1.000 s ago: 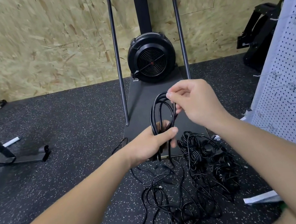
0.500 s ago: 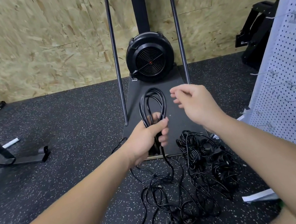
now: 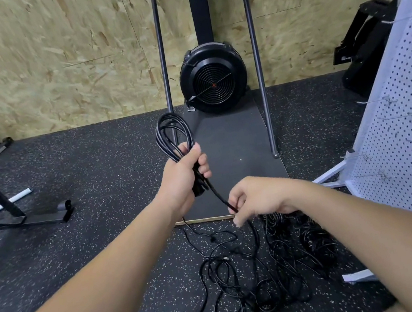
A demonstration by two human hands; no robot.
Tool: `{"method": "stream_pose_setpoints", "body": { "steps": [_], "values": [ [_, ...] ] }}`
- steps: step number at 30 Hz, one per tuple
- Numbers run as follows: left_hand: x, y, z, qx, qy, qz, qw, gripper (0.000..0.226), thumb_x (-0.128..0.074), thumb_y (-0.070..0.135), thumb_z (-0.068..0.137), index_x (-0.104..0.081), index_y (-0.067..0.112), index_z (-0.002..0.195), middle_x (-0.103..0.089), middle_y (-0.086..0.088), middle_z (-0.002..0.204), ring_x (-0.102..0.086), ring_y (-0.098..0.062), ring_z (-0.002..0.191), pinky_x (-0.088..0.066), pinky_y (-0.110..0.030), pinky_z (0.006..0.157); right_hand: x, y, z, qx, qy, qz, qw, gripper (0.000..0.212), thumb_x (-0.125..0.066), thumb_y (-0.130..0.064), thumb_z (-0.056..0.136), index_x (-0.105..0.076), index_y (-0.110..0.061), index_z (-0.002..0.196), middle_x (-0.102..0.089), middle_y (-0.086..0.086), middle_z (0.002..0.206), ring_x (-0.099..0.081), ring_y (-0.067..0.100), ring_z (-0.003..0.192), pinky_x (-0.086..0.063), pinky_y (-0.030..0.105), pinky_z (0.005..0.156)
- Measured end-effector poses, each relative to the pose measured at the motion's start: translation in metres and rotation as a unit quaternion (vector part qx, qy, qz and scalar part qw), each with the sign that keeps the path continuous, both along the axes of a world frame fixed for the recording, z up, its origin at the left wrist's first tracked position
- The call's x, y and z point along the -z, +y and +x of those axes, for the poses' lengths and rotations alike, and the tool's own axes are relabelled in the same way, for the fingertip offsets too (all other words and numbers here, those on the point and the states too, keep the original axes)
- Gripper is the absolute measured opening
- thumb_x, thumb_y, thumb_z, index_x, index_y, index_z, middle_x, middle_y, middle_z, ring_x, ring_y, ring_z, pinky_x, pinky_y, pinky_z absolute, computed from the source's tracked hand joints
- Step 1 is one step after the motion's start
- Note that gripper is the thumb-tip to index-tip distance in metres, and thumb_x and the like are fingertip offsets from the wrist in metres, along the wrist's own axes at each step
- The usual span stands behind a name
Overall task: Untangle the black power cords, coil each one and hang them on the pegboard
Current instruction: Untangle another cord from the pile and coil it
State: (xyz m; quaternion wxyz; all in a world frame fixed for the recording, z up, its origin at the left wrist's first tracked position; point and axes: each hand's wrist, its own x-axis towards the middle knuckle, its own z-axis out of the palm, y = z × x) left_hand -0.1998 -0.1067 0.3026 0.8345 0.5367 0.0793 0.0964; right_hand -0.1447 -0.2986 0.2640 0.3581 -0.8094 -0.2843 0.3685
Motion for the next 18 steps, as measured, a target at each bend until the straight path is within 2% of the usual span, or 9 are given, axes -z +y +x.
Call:
{"method": "stream_pose_setpoints", "body": {
  "steps": [2,4,6,8,10,11,13,16,18],
  "values": [
    [0.002,0.009,0.002,-0.045,0.006,0.024,0.999,0.032,-0.057,0.016,0.114,-0.054,0.026,0.084,-0.05,0.0,0.076,-0.038,-0.014,0.062,-0.037,-0.027,0.059,-0.007,-0.001,0.0,0.02,0.035,0.016,0.999,0.029,-0.087,0.002,0.084,-0.071,-0.004,0.107,-0.071,0.014,0.078,-0.058,0.023,0.069,-0.041,0.026,0.059],
    [0.007,0.017,0.005,-0.083,0.014,0.037,0.996,0.029,-0.056,0.017,0.114,-0.049,0.025,0.088,-0.051,0.001,0.076,-0.037,-0.014,0.062,-0.036,-0.027,0.058,-0.016,-0.004,0.002,0.051,0.016,0.031,0.998,0.029,-0.087,0.002,0.083,-0.07,0.0,0.107,-0.071,0.018,0.076,-0.057,0.025,0.067,-0.04,0.027,0.056],
    [0.011,0.025,0.009,-0.106,0.017,0.038,0.994,0.029,-0.055,0.016,0.114,-0.046,0.026,0.088,-0.05,0.002,0.076,-0.037,-0.014,0.062,-0.036,-0.027,0.057,-0.026,-0.009,0.005,0.074,-0.037,0.056,0.995,0.023,-0.089,-0.004,0.086,-0.072,0.0,0.101,-0.076,0.014,0.074,-0.063,0.022,0.064,-0.048,0.027,0.057],
    [0.011,0.028,0.01,-0.118,0.024,0.059,0.991,0.028,-0.055,0.015,0.113,-0.047,0.025,0.088,-0.05,0.002,0.075,-0.037,-0.013,0.06,-0.034,-0.027,0.057,-0.041,-0.013,0.007,0.062,-0.112,0.069,0.989,0.016,-0.088,-0.016,0.09,-0.075,-0.009,0.095,-0.079,0.008,0.074,-0.065,0.017,0.063,-0.051,0.031,0.061],
    [0.012,0.026,0.009,-0.125,0.055,0.136,0.981,0.028,-0.057,0.019,0.111,-0.05,0.024,0.085,-0.051,0.001,0.074,-0.04,-0.013,0.058,-0.034,-0.03,0.058,-0.054,-0.014,0.004,0.038,-0.173,0.088,0.98,0.012,-0.086,-0.026,0.094,-0.076,-0.019,0.093,-0.078,0.003,0.073,-0.066,0.015,0.062,-0.051,0.034,0.063],
    [0.013,0.023,0.006,-0.115,0.076,0.176,0.975,0.027,-0.06,0.025,0.11,-0.053,0.024,0.084,-0.052,0.001,0.073,-0.042,-0.014,0.057,-0.035,-0.031,0.058,-0.06,-0.014,0.0,0.035,-0.192,0.107,0.975,0.011,-0.085,-0.028,0.095,-0.076,-0.022,0.092,-0.076,0.001,0.072,-0.067,0.015,0.061,-0.052,0.033,0.062],
    [0.01,0.012,-0.001,-0.059,0.122,0.2,0.97,0.032,-0.064,0.048,0.108,-0.062,0.022,0.088,-0.056,0.003,0.074,-0.047,-0.015,0.06,-0.041,-0.03,0.059,-0.068,-0.012,-0.006,0.045,-0.228,0.135,0.963,0.012,-0.083,-0.033,0.097,-0.077,-0.026,0.089,-0.073,-0.004,0.071,-0.066,0.015,0.06,-0.053,0.031,0.061],
    [0.007,-0.005,-0.009,0.078,0.173,0.193,0.963,0.067,-0.058,0.088,0.091,-0.068,0.021,0.091,-0.06,0.002,0.082,-0.05,-0.015,0.065,-0.043,-0.031,0.065,-0.068,-0.01,-0.008,0.096,-0.299,0.123,0.941,0.024,-0.085,-0.052,0.089,-0.077,-0.031,0.08,-0.071,-0.015,0.068,-0.064,0.007,0.061,-0.055,0.036,0.065],
    [0.008,-0.016,-0.014,0.183,0.159,0.151,0.958,0.064,-0.063,0.088,0.087,-0.062,0.024,0.088,-0.055,0.002,0.083,-0.044,-0.013,0.066,-0.037,-0.029,0.064,-0.065,-0.011,-0.004,0.148,-0.341,0.084,0.925,0.044,-0.079,-0.076,0.074,-0.075,-0.032,0.073,-0.071,-0.014,0.067,-0.066,0.009,0.066,-0.056,0.038,0.064]
  ]
}}
